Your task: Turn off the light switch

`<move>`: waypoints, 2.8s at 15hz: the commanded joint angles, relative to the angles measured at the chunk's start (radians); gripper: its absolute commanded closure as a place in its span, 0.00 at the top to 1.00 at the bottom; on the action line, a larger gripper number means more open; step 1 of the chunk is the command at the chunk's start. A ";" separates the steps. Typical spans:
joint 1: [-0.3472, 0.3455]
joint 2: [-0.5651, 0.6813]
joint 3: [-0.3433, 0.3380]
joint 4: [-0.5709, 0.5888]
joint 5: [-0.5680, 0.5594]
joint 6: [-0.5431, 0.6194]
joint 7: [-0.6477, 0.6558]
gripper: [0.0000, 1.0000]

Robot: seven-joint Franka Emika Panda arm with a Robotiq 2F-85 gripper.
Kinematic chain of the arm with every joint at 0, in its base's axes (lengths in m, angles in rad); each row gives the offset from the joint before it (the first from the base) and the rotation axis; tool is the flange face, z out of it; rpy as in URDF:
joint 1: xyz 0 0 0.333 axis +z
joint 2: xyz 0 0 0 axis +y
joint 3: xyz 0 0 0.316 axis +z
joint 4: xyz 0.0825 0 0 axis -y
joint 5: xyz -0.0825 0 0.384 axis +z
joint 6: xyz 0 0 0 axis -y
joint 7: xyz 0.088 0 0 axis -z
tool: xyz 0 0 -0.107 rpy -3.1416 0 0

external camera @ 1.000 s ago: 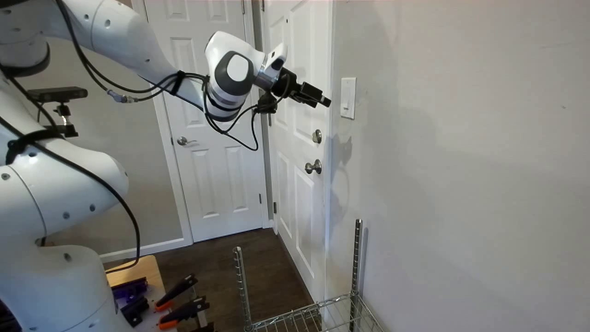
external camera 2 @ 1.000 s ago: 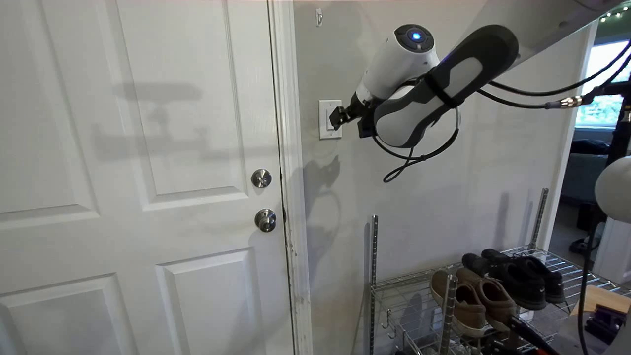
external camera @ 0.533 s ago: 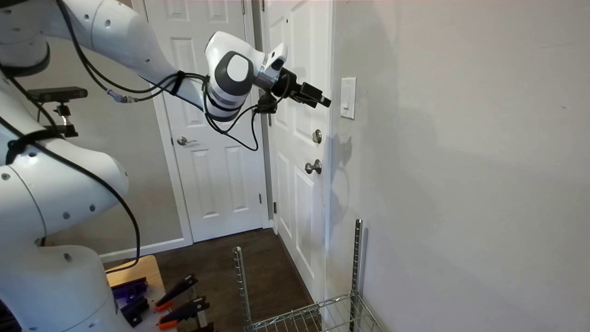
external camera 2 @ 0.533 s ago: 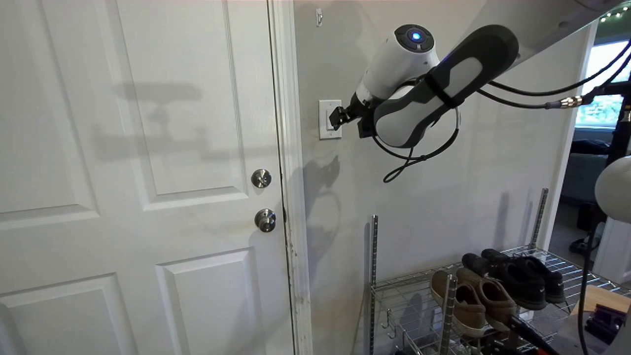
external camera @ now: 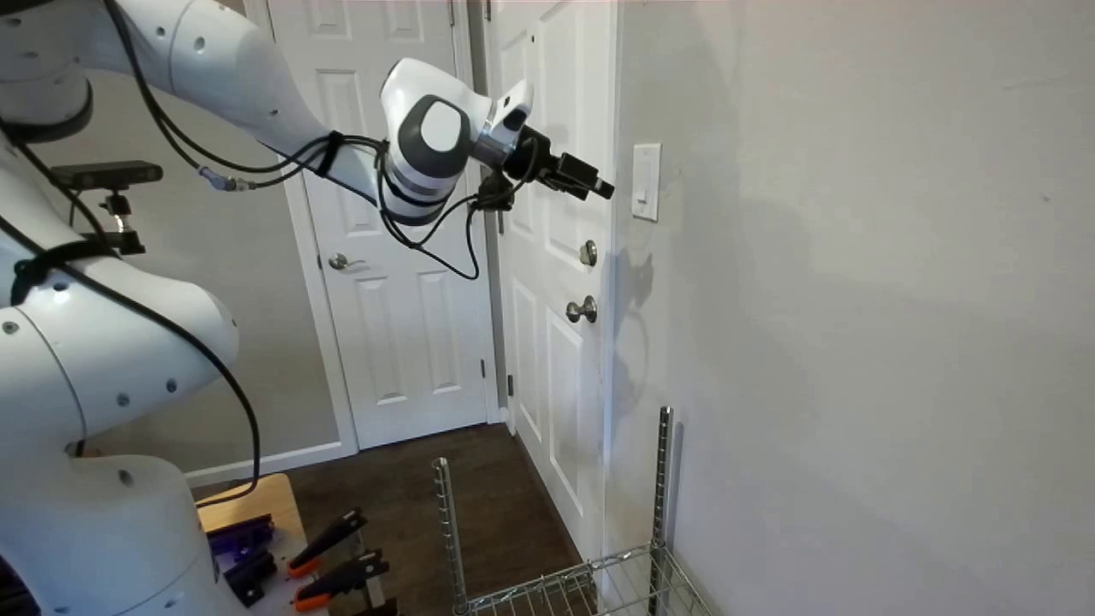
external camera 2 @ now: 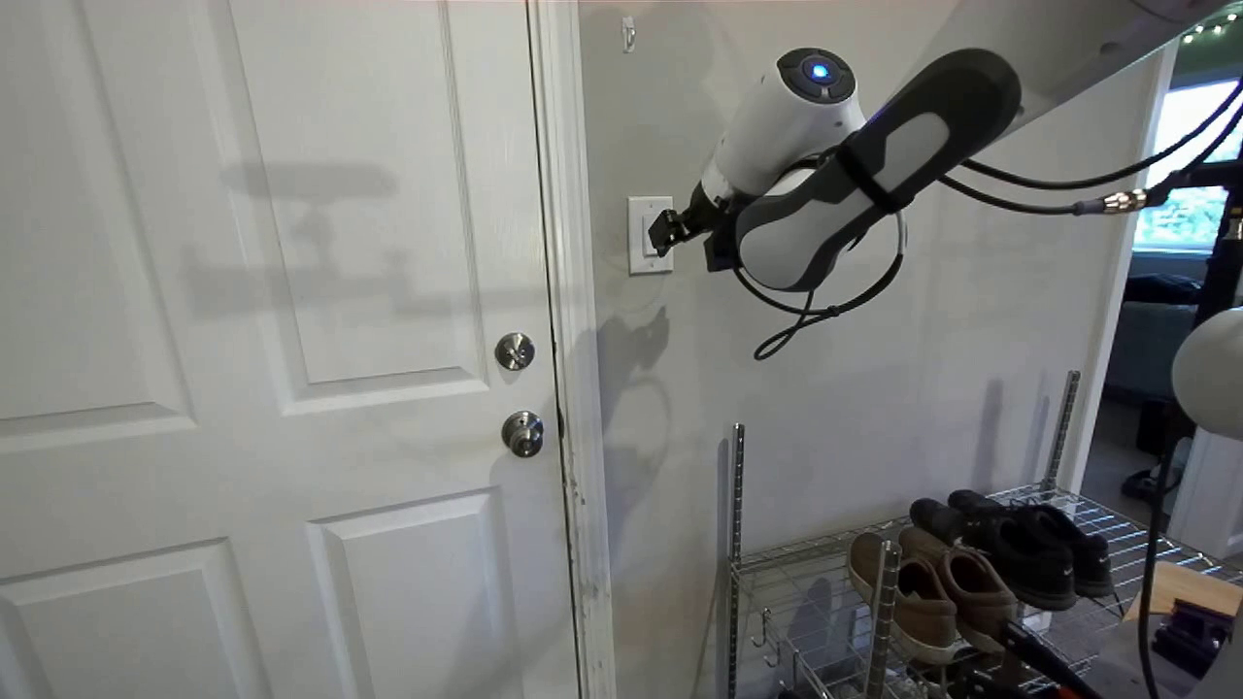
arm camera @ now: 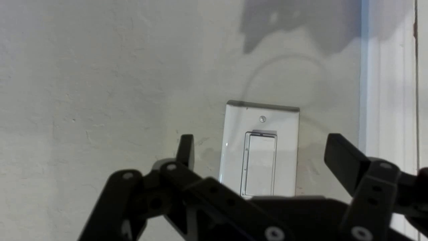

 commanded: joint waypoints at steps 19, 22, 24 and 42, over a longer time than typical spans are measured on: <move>-0.234 -0.091 0.156 0.051 0.085 0.136 -0.045 1.00; -0.279 -0.094 0.181 0.086 0.086 0.131 -0.047 1.00; -0.306 -0.099 0.197 0.105 0.087 0.134 -0.048 1.00; -0.500 -0.084 0.355 0.229 0.092 0.151 -0.059 1.00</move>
